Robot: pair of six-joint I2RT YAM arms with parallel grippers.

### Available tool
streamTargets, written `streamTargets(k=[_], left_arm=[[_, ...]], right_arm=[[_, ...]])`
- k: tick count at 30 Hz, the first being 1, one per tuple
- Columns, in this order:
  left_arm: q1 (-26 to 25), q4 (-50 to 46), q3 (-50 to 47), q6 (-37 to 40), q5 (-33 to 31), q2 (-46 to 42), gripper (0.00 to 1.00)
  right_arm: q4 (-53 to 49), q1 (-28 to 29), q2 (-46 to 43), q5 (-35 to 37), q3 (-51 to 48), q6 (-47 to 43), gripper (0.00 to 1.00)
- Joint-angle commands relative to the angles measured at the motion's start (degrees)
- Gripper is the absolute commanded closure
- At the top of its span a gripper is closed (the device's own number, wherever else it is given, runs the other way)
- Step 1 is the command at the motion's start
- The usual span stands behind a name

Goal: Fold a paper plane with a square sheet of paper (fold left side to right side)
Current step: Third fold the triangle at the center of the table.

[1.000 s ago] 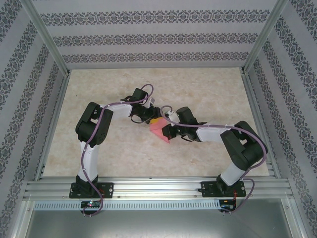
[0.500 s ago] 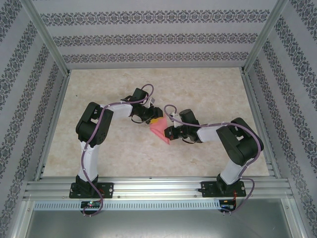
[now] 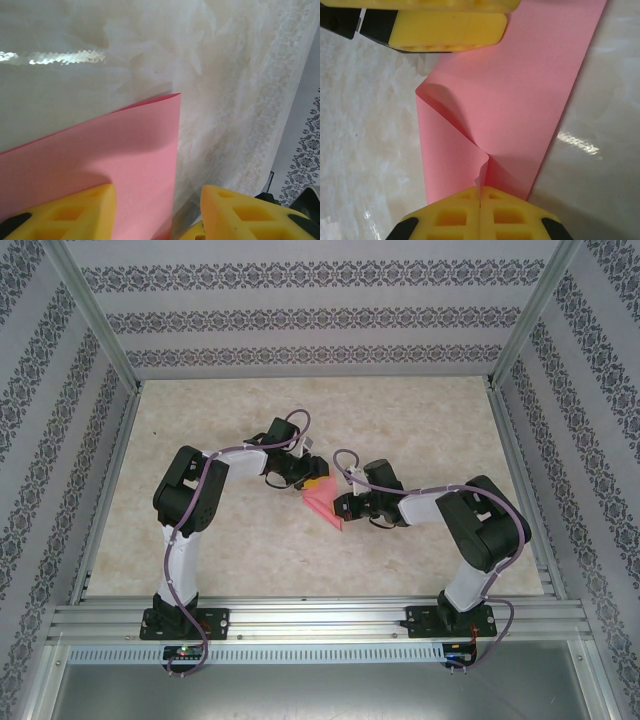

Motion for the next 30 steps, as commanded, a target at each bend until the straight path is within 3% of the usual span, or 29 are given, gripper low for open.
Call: streamTargets(k=[1,21,30], left_arm=[[-1.27,-4.1,-1.72,1.62,-5.94,5.43,0.51],[-1.27,-4.54,-1.5,1.91,-5.7,4.76,0.5],[-0.62,-10.41,3.36,4.72,-5.59,1.35,0.46]], right_arm=[[-0.55,-0.5,1.06,-1.44,2.0,-0.81,1.0],[-5.05,0.03,4.56,0.02,3.59,-1.76,1.0],[-7.63,0.21,5.1,0.64,4.31,-2.58,1.0]])
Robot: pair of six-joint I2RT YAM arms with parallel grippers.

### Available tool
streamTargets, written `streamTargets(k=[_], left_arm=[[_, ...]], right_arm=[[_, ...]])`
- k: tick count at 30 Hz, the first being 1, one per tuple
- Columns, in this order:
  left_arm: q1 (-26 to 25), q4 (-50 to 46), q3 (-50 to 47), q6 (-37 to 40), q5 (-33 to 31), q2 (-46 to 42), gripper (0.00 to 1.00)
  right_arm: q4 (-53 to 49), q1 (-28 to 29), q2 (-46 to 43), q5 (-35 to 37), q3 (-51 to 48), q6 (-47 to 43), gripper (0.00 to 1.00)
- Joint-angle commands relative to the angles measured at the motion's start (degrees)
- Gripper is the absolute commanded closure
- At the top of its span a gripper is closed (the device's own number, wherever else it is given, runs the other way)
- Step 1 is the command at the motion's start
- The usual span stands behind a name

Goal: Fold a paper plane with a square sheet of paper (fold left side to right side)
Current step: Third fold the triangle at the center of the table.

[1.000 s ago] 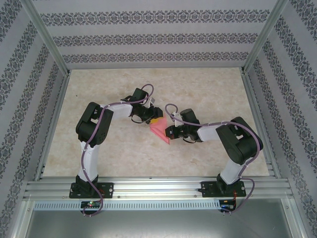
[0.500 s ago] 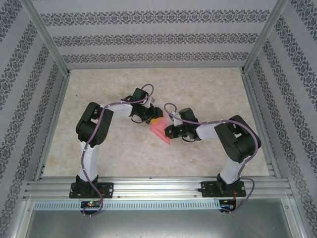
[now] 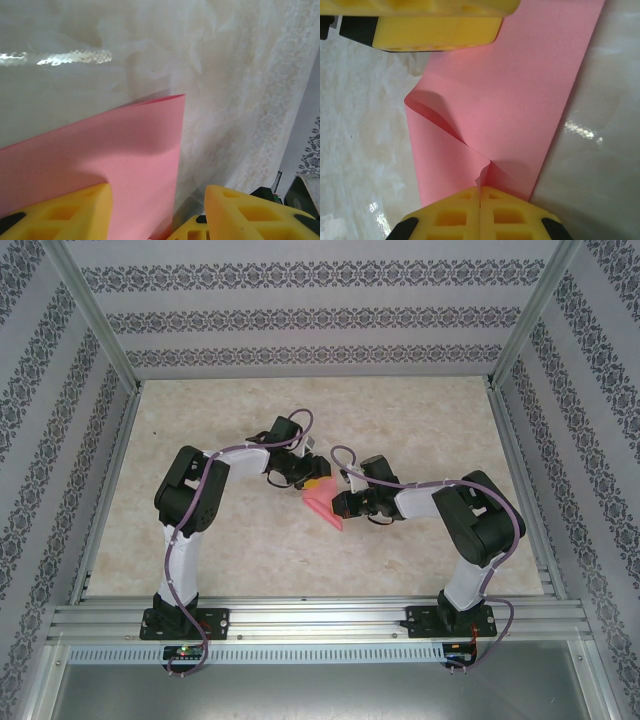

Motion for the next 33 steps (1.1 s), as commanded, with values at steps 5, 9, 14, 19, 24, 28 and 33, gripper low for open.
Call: streamTargets(k=[5,9,14,19,24,28,33], left_arm=[[1.22,-9.72,4.67,4.03,-3.23,-0.37,0.44],[2.47,-10.53,4.75,4.26,-2.91,-2.78,0.43],[2.71,-8.53,-0.59,3.89,-2.67,-7.24,0.48],[2.32,0.45,-10.92,-0.63,0.86,-12.28,0.57],[-0.08,4.9,-13.41,-3.27,3.56,-13.87,0.59],[-1.78,5.63,-13.04,-4.21,2.99,-13.79,0.6],[-2.52,6.22,-13.67,-4.81,1.71,-12.63,0.6]], right_arm=[[-2.54,0.19,2.47,1.78,0.23,-2.67,1.0],[-2.39,0.22,2.39,1.64,0.26,-2.84,0.99],[-2.2,0.21,2.37,1.25,0.16,-3.03,1.0],[-2.45,0.21,2.29,1.32,0.27,-3.55,0.99],[-2.91,0.21,2.62,1.34,0.56,-3.96,0.99],[-2.8,0.21,2.9,1.25,0.75,-3.95,0.99],[-2.99,0.21,3.04,1.25,0.82,-4.04,0.99]])
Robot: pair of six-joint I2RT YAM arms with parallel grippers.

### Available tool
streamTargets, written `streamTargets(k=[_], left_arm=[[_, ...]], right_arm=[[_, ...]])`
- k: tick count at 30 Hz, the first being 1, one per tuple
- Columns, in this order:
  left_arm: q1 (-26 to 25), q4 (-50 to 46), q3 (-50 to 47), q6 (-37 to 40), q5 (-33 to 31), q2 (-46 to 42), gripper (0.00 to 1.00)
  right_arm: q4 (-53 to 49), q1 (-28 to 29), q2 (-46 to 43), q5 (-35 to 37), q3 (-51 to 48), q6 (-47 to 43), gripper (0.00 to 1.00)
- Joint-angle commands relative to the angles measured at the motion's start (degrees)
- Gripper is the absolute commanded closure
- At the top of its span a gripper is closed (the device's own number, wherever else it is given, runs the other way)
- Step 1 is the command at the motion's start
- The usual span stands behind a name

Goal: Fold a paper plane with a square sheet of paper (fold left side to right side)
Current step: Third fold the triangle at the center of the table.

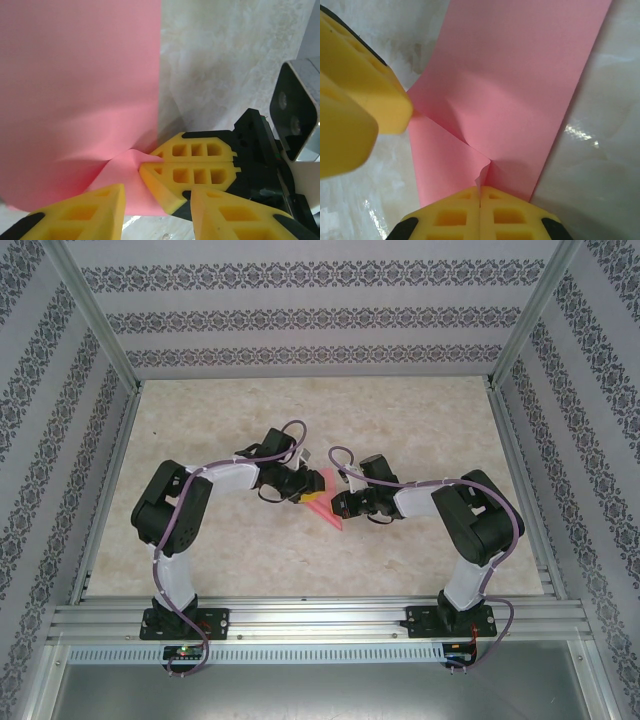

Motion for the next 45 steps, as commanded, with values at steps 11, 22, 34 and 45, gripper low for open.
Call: streamTargets(k=[11,22,34,45], left_arm=[[-1.16,1.98,-1.5,-0.06,-2.3,1.97,0.59],[-1.19,2.36,-3.89,0.43,-3.84,3.38,0.59],[-1.18,1.92,-4.59,1.29,-6.08,6.51,0.59],[-1.18,1.42,-5.62,1.48,-7.64,6.59,0.59]], right_arm=[[-3.19,0.19,2.64,1.95,0.43,-1.79,0.99],[-3.59,0.22,2.85,2.06,0.61,-2.0,0.99],[-3.26,-0.55,-2.54,1.05,0.7,0.14,0.78],[-10.55,-3.89,-14.01,2.19,-0.56,1.96,0.63]])
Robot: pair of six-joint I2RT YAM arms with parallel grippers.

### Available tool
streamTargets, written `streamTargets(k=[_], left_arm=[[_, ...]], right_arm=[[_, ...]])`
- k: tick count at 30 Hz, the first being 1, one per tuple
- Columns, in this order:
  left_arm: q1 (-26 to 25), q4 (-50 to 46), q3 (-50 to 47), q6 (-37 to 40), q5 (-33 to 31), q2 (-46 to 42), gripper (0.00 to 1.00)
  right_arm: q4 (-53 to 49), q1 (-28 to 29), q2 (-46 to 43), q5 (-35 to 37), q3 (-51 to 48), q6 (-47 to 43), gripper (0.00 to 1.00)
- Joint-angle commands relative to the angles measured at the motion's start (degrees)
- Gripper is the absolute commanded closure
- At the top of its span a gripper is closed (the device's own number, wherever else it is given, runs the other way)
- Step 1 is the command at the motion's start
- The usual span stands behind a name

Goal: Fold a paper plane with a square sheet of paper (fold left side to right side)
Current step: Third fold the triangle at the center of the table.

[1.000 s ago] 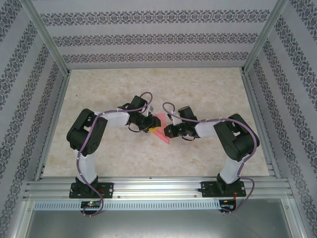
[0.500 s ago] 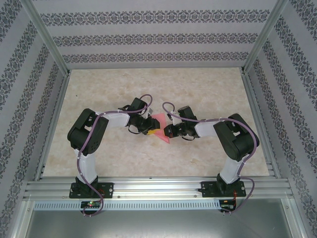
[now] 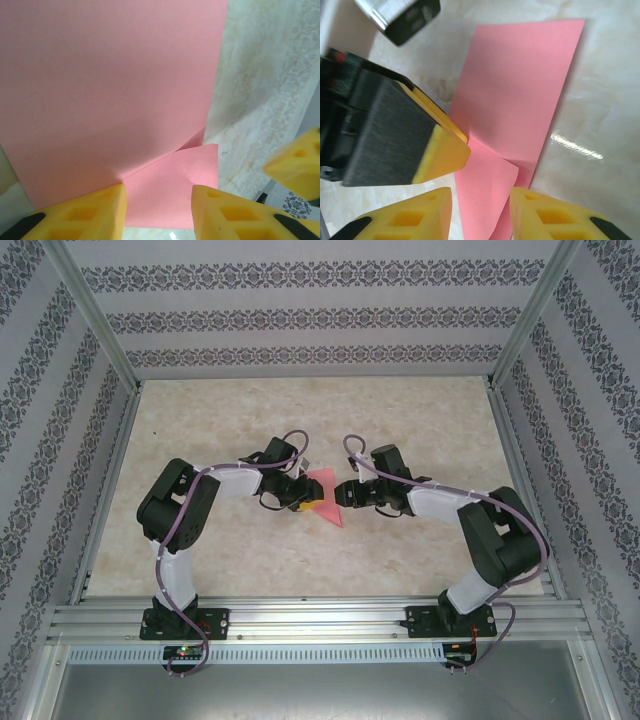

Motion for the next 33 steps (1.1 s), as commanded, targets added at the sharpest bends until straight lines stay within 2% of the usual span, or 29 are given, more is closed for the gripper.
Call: streamTargets(k=[1,6,10,15,22,33], left_arm=[[-0.47,-1.05,-2.58,1.6,-5.13,3.94,0.59],[-0.5,-1.67,-2.34,1.66,-5.39,3.25,0.59],[-0.46,-1.86,-2.29,1.78,-5.58,3.13,0.59],[-0.46,-1.89,-2.28,1.88,-5.61,3.22,0.59],[-0.5,-2.33,-1.94,2.16,-5.69,3.39,0.59],[-0.46,-2.74,-1.57,2.36,-5.73,3.42,0.59]], right_arm=[[-3.14,-0.94,-4.07,0.22,-1.72,1.99,0.63],[-0.19,0.42,-7.47,-6.21,-5.61,10.86,0.69],[2.74,3.63,-7.1,-7.94,-7.12,15.1,0.73],[4.09,6.12,-3.25,-8.33,-5.56,15.97,0.75],[4.32,6.28,1.62,-8.28,-4.31,15.81,0.76],[3.37,6.1,4.16,-7.11,-4.49,15.36,0.77]])
